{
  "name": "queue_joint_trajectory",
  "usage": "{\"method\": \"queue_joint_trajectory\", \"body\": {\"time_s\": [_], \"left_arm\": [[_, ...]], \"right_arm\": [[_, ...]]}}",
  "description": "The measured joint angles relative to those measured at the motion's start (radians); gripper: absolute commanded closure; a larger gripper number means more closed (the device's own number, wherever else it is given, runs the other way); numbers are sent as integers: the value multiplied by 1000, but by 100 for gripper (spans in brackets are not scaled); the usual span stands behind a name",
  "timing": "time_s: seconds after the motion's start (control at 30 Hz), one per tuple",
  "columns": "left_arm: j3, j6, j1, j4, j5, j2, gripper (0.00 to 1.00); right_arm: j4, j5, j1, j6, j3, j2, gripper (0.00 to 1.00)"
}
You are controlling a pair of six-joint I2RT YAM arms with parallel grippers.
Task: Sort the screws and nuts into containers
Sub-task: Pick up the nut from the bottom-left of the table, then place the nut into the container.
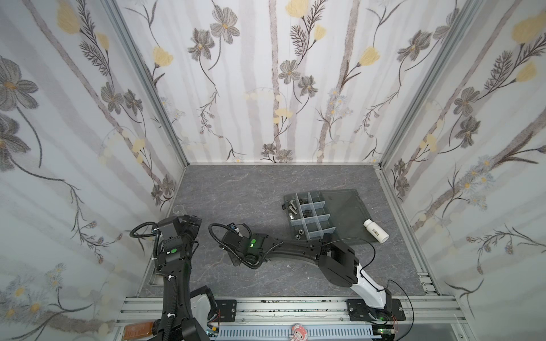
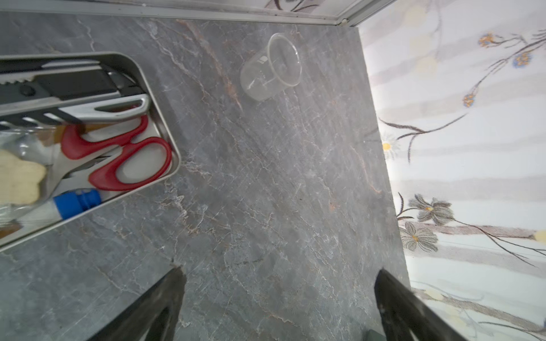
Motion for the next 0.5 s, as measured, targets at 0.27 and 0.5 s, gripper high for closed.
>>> {"method": "queue_joint_trajectory", "body": {"time_s": [0.27,0.5], "left_arm": [[7,-10,-92,30,9,-14,0],[50,-46,-240,41,-86,0,0]], "right_arm": [[51,16,-52,-15,-201,-177,87],[104,33,-110,-23,-386,-344,87]]}}
